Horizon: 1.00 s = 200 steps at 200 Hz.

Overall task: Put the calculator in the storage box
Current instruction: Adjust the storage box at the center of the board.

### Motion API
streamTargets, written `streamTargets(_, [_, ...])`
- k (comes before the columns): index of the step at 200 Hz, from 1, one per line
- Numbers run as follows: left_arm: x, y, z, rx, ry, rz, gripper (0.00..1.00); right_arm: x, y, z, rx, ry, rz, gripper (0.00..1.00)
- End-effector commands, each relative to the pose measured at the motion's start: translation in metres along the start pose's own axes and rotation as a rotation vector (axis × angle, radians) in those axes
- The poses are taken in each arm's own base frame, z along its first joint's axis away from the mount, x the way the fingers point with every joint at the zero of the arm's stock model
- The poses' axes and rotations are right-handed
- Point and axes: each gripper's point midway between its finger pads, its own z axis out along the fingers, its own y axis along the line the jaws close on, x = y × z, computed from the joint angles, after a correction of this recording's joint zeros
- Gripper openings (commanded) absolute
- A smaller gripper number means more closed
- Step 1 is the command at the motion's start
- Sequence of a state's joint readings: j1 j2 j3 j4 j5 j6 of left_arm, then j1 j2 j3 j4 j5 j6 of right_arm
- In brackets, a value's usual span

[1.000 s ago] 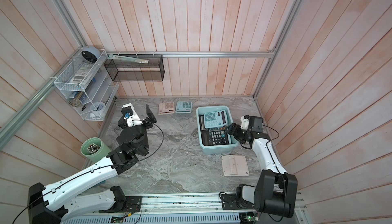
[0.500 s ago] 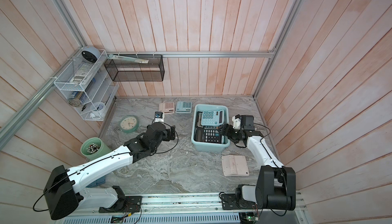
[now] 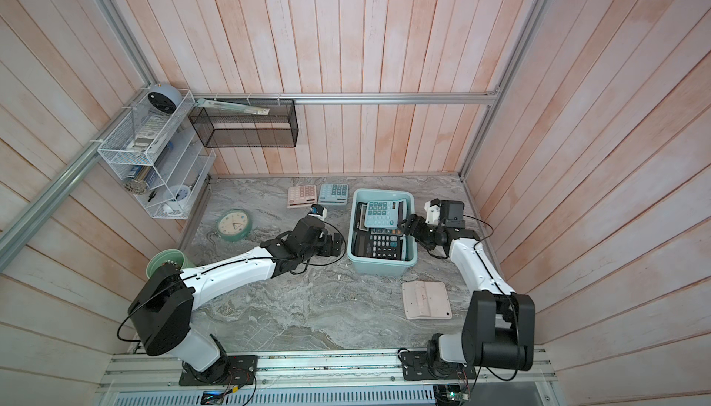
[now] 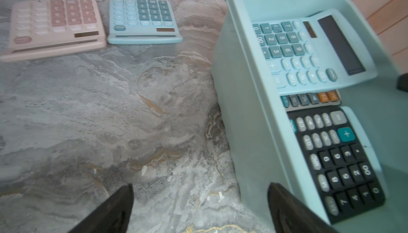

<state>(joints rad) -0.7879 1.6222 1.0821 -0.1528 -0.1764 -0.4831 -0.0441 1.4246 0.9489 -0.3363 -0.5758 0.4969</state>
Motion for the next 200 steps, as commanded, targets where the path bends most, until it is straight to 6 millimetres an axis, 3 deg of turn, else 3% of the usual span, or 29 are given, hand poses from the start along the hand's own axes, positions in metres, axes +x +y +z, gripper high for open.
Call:
streamTargets(1, [-0.012,-0.018,0.001,0.087,-0.017,-0.045,1.0,0.001,0.026,0.014,-0.093,0.063,-0.035,0.77])
streamTargets(22, [-0.009,-0.02,-0.002,0.112,-0.017,-0.072,1.0,0.006,0.04,0.021,-0.123,0.084,-0.07,0.77])
streamTargets(42, [-0.004,-0.015,-0.009,0.105,-0.017,-0.091,1.0,0.003,0.033,0.015,-0.09,0.045,-0.05,0.78])
streamTargets(64, [0.006,-0.004,-0.017,0.076,-0.011,-0.114,1.0,-0.007,0.013,-0.008,-0.036,-0.032,0.019,0.81])
streamTargets(105, [0.021,0.018,-0.039,0.014,-0.026,-0.164,1.0,-0.009,-0.028,-0.06,0.048,-0.178,0.172,0.98])
streamTargets(130, [0.028,0.025,-0.056,-0.006,-0.046,-0.188,1.0,0.007,-0.07,-0.089,0.286,-0.257,0.265,0.98])
streamTargets(161, [0.045,0.021,-0.07,0.01,-0.051,-0.204,1.0,0.035,-0.108,-0.118,0.496,-0.313,0.348,0.98])
streamTargets(200, [0.064,0.019,-0.074,0.037,-0.044,-0.252,1.0,0.069,-0.145,-0.126,0.621,-0.338,0.449,0.88])
